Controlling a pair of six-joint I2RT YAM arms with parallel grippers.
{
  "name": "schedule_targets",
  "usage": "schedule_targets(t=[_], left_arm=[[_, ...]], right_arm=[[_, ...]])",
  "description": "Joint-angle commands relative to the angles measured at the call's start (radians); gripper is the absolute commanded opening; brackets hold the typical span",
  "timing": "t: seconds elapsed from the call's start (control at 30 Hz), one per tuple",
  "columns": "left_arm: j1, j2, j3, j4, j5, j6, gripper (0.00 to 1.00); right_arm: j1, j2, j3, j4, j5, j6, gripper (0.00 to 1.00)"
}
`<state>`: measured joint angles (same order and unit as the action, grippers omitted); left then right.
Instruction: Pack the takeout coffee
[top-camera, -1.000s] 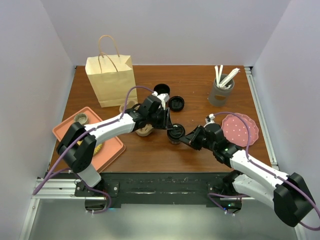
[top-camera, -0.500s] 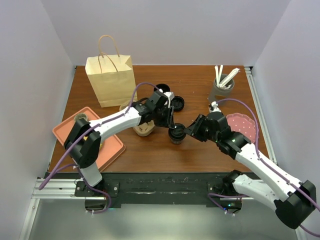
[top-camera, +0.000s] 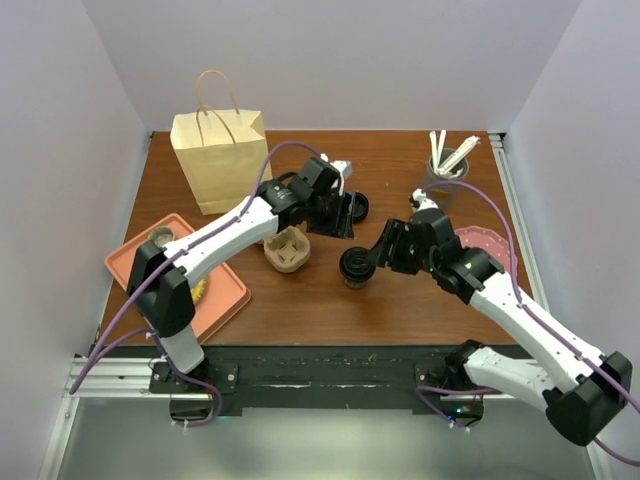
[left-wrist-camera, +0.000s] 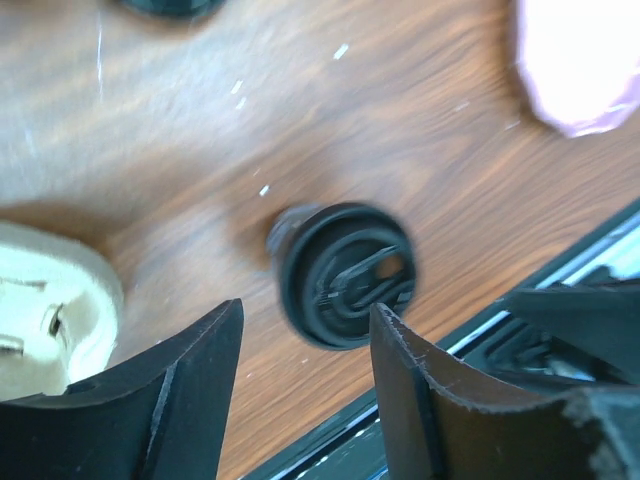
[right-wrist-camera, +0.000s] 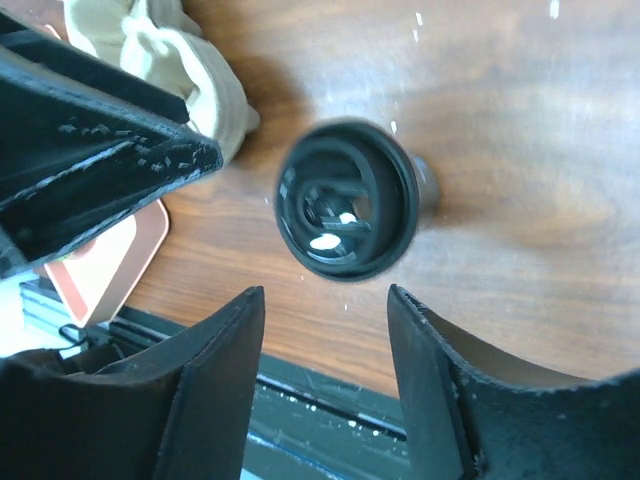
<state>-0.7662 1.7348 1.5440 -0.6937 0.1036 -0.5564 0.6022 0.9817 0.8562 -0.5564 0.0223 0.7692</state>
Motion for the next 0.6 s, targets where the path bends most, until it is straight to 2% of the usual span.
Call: schedule_targets(t=[0.0,0.07,0.17,0.27,0.3,0.33,0.47,0.57], left_arm=[[0.01,-0.087,0.056,0.008,0.019,0.023,0.59],[0.01,-0.139,0.021,0.01,-0.013,0.041,0.59],[0.01,-0.251,-0.1,0.045,-0.093,0.061,0.63],[0.01,-0.387,-0.252,0.088,-0.16,0.067,0.81],[0.01,-0.421,-0.292,0.108,-0.195,0.061,0.93],[0.01,-0.457,-0.37,0.118,-0.214,0.056,1.0],[0.01,-0.663,-0.559,0.177,-0.269,0.039,1.0],[0.01,-0.751,-0.657,0.189,-0.291,0.039,1.0]], right_arm=[[-0.001,0.063,0.124,-0.048,0.045,-0.102,0.59],[0.004,0.112,0.159,-0.06,0.053,-0.136,0.7],[0.019,0.181,0.229,-0.117,0.112,-0.174,0.73],[0.04,0.238,0.293,-0.168,0.155,-0.191,0.75],[0.051,0.251,0.306,-0.183,0.171,-0.194,0.75],[0.062,0.268,0.332,-0.209,0.188,-0.199,0.77],[0.12,0.345,0.36,-0.229,0.234,-0.205,0.8],[0.146,0.37,0.366,-0.215,0.234,-0.194,0.83]])
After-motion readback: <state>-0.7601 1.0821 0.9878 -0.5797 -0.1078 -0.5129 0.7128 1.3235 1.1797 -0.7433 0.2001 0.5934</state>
